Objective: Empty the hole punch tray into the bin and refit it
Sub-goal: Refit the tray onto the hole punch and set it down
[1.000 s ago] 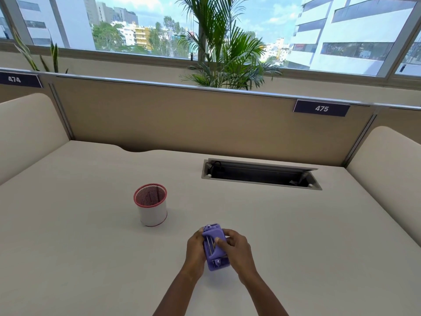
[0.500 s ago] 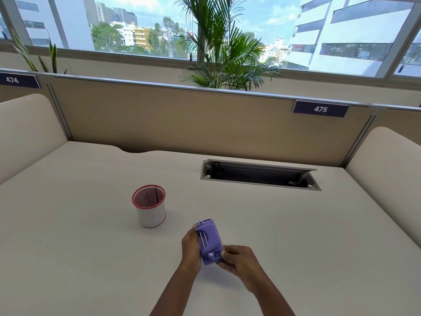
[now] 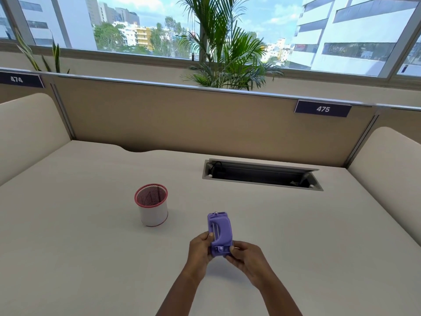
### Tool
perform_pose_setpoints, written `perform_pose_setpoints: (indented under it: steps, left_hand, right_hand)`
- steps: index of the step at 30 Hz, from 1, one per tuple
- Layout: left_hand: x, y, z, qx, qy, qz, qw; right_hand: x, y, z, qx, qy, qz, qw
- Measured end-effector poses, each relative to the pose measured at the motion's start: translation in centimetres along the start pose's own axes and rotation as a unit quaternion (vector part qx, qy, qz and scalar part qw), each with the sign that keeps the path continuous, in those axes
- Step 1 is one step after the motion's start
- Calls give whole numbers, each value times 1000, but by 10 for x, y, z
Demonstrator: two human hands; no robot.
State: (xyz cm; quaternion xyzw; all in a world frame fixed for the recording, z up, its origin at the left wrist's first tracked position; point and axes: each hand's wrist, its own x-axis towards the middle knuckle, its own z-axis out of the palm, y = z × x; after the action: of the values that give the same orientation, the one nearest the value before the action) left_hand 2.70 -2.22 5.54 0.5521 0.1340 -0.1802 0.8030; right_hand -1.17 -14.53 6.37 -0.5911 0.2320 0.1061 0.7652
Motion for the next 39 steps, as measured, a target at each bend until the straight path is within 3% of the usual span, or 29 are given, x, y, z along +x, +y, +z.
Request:
perform_pose_setpoints:
  steps: [8,14,21,30,34,39]
  left_hand:
    - [-3,0,-1,57,16,4,998]
    - [-8,-3,-13,-7,-116,-6,993]
    - [-9,-8,-7,23,-77,19,997]
    - [-7,-10,-7,62,-83,53,993]
    - [-5,-5,-2,-26,-91,27,995]
    - [-2,6,5,-191,-107,-82,972]
  right_hand:
    - [-7,-2,-1,-4,-14,11,1000]
    - [-8,-7,-5,63,-38,24,997]
    - [-14,-15,0,-123,46,-63,989]
    - [-16,-24,14,-124,67,-134,981]
    - [-16,-24,12,-118,33,-117,986]
    - [-14,-18,17,-162,2,-96,982]
